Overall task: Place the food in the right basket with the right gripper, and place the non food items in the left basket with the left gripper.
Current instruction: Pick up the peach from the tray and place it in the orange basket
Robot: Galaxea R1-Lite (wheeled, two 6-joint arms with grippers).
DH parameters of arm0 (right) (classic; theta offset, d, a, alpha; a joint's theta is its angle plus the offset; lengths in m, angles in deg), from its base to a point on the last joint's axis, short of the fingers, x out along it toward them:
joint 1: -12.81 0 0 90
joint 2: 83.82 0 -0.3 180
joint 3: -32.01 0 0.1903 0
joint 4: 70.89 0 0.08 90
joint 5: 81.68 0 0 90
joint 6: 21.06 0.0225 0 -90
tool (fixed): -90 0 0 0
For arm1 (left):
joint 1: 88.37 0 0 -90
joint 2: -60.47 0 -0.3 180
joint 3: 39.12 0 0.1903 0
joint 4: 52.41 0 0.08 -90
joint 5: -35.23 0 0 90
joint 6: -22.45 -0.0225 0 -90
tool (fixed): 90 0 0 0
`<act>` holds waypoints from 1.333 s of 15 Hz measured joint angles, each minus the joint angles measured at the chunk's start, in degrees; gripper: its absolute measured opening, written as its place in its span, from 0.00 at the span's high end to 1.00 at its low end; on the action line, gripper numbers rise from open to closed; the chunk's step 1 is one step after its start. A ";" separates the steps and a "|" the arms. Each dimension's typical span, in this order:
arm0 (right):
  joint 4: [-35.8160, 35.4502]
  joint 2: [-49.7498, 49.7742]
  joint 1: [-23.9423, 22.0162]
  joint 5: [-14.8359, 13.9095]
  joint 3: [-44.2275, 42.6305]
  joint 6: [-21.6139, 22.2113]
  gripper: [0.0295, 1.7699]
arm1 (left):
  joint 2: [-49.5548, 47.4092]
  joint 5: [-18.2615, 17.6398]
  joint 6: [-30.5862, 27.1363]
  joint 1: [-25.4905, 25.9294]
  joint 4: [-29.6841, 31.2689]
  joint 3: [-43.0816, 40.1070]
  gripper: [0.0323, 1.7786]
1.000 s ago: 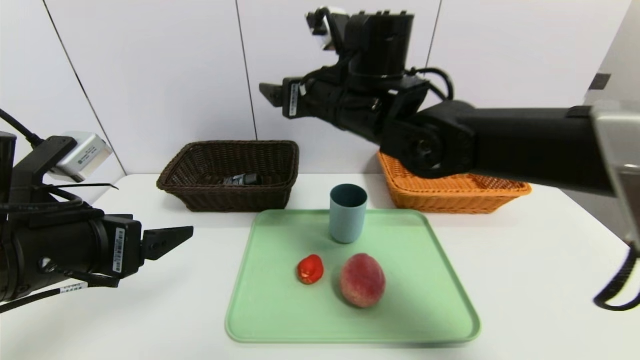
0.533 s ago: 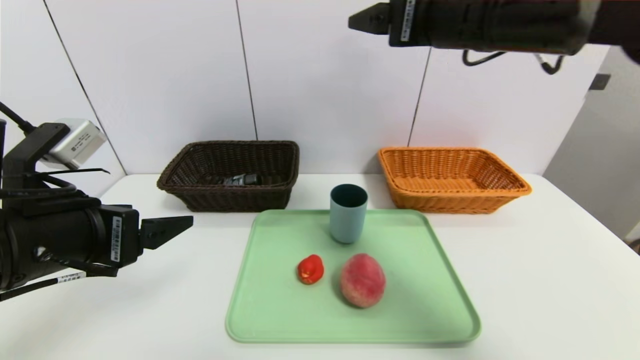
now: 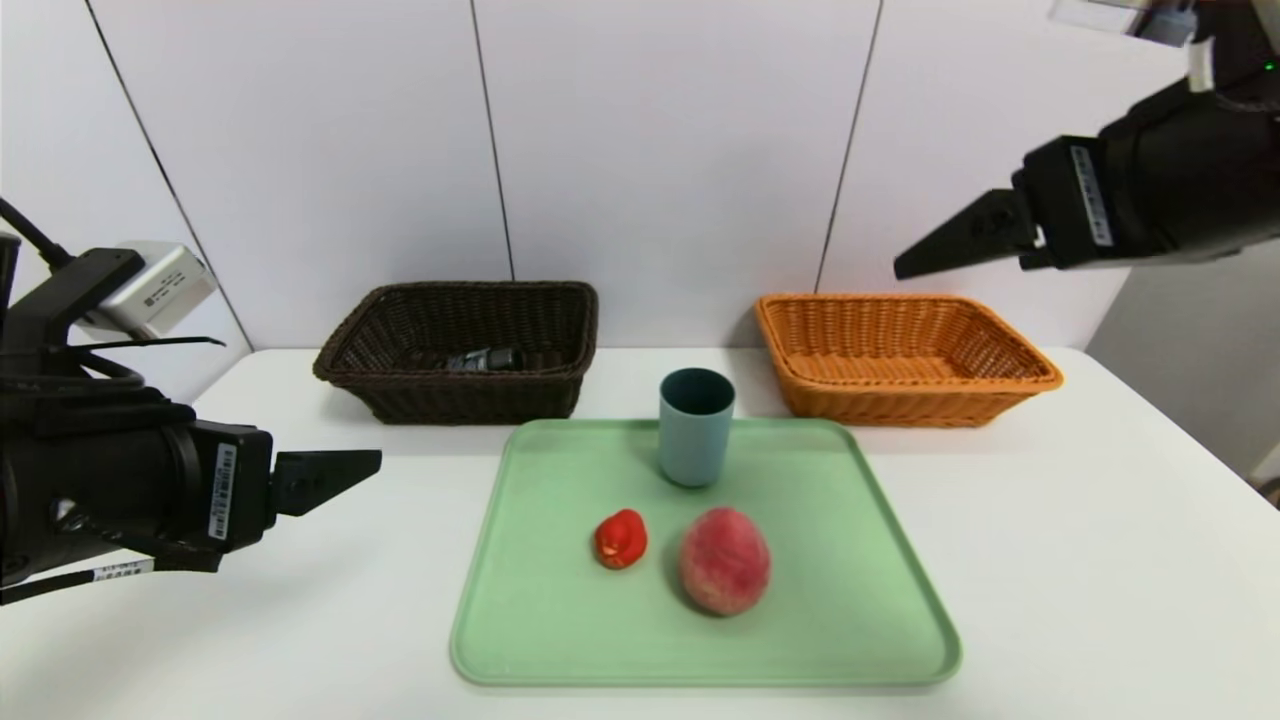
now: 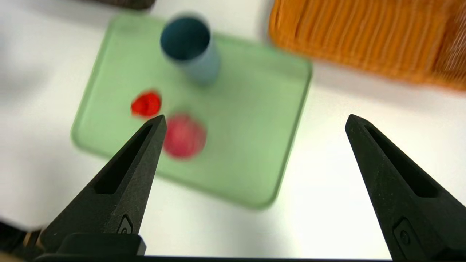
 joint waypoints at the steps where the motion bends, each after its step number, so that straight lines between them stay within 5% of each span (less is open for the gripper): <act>1: 2.74 0.74 0.39 0.77 0.74 0.45 0.04 | 0.00 0.59 -0.09 0.01 0.18 0.00 0.05; 6: 3.18 1.93 4.11 3.33 7.75 3.60 0.04 | -1.32 0.30 -0.32 -0.93 0.29 -1.05 0.05; 13: -1.01 -6.29 13.29 -1.51 10.57 23.47 0.04 | -2.62 0.28 5.21 0.37 -2.76 -2.57 0.05; 20: -1.38 -16.49 15.93 -2.01 10.90 27.08 0.04 | -3.55 -0.88 5.36 -0.27 -0.37 -3.47 0.05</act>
